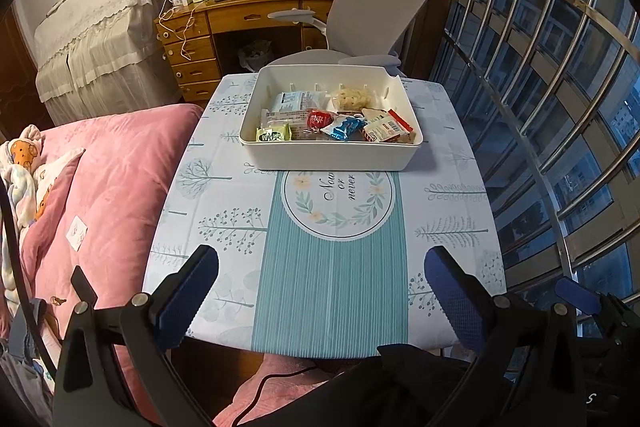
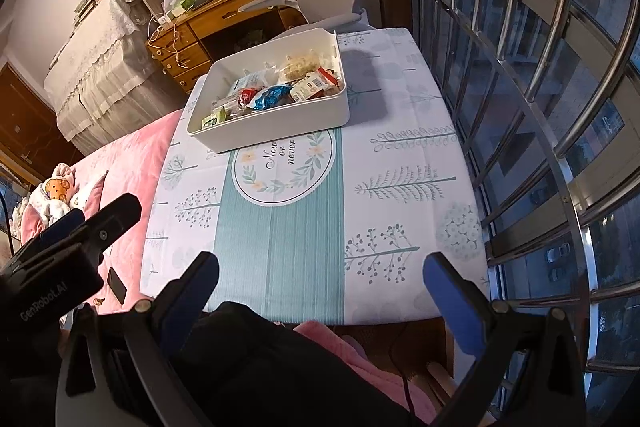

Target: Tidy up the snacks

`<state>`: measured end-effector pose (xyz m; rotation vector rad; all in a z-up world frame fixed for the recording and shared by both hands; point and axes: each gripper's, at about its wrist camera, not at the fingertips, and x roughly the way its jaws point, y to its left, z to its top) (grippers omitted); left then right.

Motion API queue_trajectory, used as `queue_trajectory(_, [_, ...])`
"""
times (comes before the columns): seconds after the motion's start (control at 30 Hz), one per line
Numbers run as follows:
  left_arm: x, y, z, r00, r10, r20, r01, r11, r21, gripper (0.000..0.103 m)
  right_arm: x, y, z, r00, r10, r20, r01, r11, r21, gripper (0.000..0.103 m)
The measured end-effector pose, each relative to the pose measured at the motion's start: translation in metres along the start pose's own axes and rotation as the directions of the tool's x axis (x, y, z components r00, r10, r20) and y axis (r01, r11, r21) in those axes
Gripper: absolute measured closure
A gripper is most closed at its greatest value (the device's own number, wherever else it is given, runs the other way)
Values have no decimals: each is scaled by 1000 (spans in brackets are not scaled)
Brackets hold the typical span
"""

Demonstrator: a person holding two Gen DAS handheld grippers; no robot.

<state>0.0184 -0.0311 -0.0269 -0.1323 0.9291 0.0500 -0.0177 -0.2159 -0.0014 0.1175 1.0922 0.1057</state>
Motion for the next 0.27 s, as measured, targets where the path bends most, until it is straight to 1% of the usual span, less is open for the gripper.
queue_trajectory(0.27, [1,-2,1,1000,-2,-5,2,1000,5,1,3,-5,2,1000,1,-5,-1,1000,3,1])
